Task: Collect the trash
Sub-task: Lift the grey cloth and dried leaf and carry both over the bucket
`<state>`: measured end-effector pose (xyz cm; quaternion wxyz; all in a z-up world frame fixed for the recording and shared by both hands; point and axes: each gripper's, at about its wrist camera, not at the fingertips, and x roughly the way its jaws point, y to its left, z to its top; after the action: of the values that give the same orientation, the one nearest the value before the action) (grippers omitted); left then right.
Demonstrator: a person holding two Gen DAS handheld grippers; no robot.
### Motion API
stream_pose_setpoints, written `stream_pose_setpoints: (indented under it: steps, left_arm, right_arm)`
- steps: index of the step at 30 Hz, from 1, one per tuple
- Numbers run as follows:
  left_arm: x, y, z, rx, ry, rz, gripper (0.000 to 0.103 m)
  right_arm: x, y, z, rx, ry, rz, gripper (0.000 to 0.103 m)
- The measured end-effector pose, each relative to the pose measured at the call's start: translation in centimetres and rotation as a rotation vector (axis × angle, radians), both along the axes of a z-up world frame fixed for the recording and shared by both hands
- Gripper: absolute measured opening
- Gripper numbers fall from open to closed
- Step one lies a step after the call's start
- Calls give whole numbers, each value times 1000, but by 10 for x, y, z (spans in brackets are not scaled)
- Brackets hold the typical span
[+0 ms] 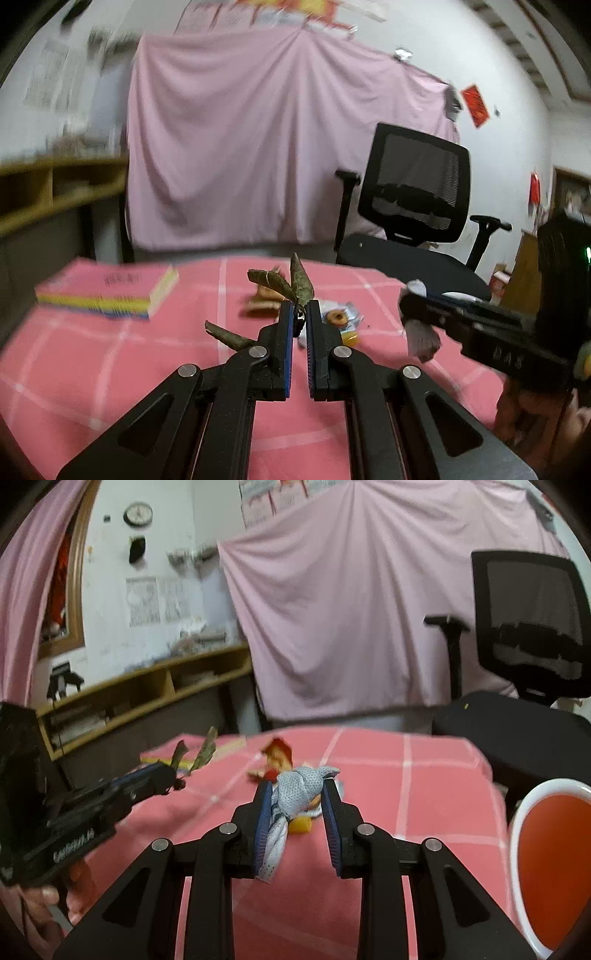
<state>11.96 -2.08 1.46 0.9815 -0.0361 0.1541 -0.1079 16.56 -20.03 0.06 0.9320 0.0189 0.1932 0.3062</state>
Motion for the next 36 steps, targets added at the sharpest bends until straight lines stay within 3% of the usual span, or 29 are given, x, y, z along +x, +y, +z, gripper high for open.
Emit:
stream_pose_setpoints:
  steps: [3,9,15,26,32,36]
  left_arm:
    - [-12,-15,2,40,-59,-14,4]
    - [-13,-40,12,38,-110,-58,4]
    - [-6,-75,25,51,-141,-127,4]
    - [19,-165,39,83,-158,-314,4]
    - [38,-204,39,71,-98,-395,4]
    - [56,-226,37,52,-16,-436,4]
  right_arm:
    - [-10,-11,7,42,-56,-15,25]
    - [-25,-36,23,36,-192,-95,25]
    - [-30,-73,33,46,-256,-195,26]
    - [-26,-150,36,91,-239,-390,26]
    - [-18,-186,29,155,-169,-492,26]
    - [-11,-201,23,171,-112,-543,26]
